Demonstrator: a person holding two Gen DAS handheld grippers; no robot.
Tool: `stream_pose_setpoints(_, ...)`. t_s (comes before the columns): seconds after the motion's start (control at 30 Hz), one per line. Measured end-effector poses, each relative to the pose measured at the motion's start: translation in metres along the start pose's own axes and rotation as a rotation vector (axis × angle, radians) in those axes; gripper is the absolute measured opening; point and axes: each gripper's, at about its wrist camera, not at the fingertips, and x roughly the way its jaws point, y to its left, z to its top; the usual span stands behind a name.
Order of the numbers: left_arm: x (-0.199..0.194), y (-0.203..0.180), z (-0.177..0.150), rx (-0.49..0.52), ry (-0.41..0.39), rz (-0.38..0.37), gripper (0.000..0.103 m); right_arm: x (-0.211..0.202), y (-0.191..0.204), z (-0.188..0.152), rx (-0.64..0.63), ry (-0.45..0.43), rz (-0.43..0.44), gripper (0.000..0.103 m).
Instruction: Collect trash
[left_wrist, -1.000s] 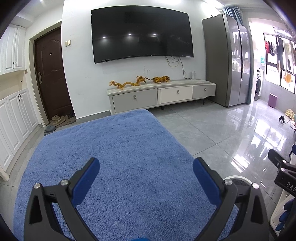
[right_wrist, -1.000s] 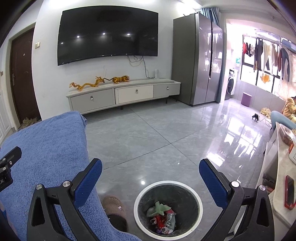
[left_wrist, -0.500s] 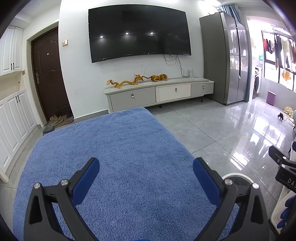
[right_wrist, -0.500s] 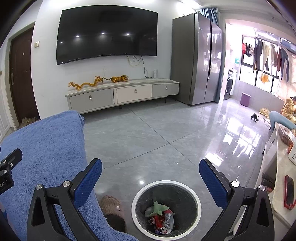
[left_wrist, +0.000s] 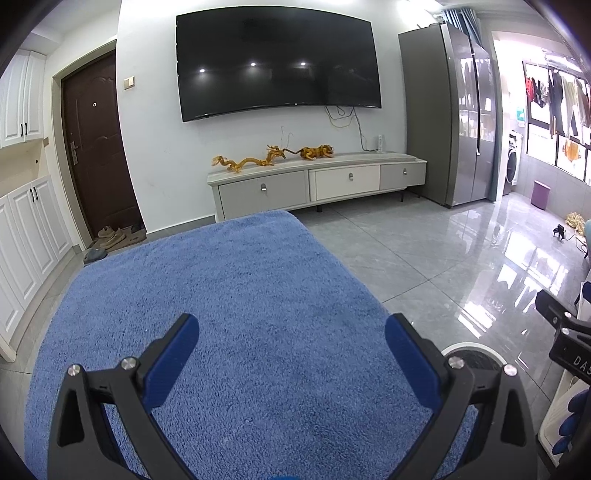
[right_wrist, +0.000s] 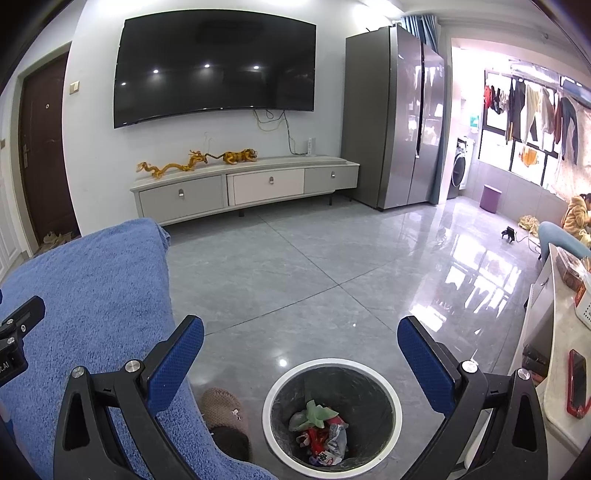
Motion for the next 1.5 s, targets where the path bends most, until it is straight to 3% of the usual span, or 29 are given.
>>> stream_pose_setpoints(1.5,0.003,0.0064,-0.0053,-0.012,0.02,-0.016,0.102,0.0039,0.0016,-0.007,0.002,0.012,0.012,0.102)
